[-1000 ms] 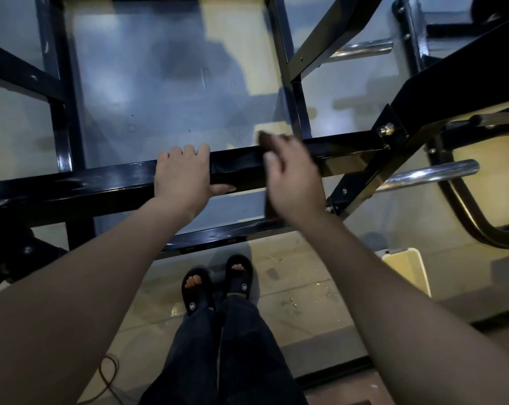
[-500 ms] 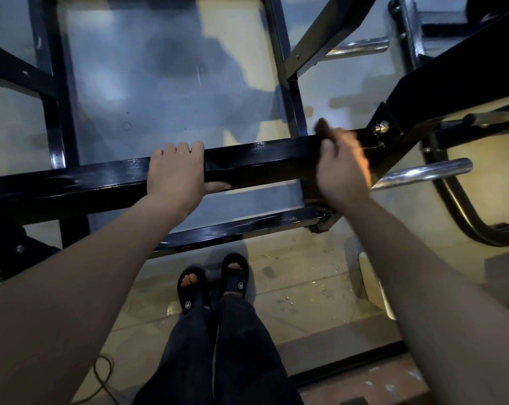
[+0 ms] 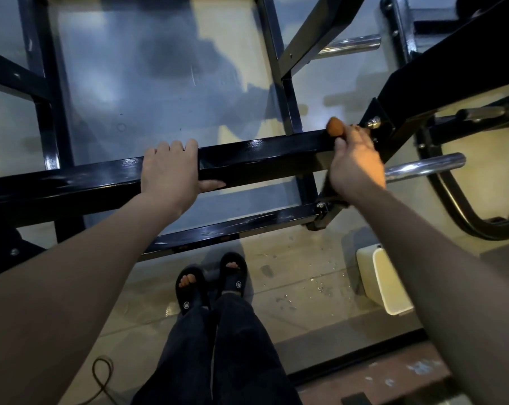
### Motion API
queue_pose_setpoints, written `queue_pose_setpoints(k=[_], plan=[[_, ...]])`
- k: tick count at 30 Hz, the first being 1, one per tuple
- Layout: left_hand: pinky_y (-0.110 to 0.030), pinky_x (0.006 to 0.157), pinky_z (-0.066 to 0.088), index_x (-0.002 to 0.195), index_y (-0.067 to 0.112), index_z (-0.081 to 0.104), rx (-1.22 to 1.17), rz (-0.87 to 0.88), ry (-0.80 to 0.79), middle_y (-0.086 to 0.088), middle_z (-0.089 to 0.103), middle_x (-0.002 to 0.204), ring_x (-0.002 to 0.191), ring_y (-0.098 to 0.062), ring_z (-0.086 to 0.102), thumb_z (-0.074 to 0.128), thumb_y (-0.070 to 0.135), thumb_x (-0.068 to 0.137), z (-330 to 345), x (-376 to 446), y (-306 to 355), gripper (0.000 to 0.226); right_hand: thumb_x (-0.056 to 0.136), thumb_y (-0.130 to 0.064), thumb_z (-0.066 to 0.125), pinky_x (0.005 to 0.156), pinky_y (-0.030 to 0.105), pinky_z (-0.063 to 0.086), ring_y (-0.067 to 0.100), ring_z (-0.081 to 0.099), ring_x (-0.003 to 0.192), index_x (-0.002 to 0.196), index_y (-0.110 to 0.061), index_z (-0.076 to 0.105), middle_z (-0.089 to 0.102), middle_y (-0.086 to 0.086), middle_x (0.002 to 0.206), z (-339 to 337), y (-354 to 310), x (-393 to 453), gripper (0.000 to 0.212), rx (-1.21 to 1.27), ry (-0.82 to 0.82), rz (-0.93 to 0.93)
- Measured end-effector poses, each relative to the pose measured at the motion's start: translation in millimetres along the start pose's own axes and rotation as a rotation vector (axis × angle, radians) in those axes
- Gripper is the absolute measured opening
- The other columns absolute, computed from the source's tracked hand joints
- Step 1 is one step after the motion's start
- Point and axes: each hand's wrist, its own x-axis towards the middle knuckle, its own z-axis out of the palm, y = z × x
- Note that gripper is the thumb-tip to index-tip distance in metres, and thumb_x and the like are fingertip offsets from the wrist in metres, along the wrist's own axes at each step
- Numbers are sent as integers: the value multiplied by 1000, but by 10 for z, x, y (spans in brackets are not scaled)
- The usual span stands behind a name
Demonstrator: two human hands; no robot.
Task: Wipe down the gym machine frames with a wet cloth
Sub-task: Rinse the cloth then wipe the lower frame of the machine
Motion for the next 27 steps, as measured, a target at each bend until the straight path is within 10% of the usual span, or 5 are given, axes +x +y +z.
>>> queue_pose_setpoints(k=[7,10,14,22,27], plan=[[-42,78,37,94,17,34,-66,-9,7,-12,59,96,93,-35,56,60,83,75,-33,-9,15,73,112,-42,33,91,47,57,23,64,118,158,-40,33,24,-15,168,252,-424,-410,47,-97,-231,-679],[-41,78,37,95,17,33,-52,-3,8,-11,56,93,93,-35,55,56,84,75,-24,-5,13,74,112,-39,31,81,43,57,22,65,103,155,-46,29,16,-16,170,-16,-74,15,44,-249,-162,-567],[-41,80,38,95,17,33,-29,1,12,-12,59,97,93,-34,56,54,85,75,1,-10,2,75,113,-31,30,110,49,41,37,50,137,159,-29,32,14,-8,172,-243,151,344,46,-304,-61,-38],[-42,77,37,94,16,36,-50,2,11,-10,55,89,88,-34,56,57,85,74,-13,-6,0,75,113,-35,32,88,46,58,25,66,113,159,-33,33,24,-13,169,230,-422,-333,46,-146,-212,-664],[-41,77,37,92,15,34,-40,4,24,-6,43,83,88,-34,56,55,86,73,-6,-5,6,76,112,-38,30,89,44,55,29,66,114,154,-50,27,36,-9,163,-155,121,198,44,-282,-113,-407]])
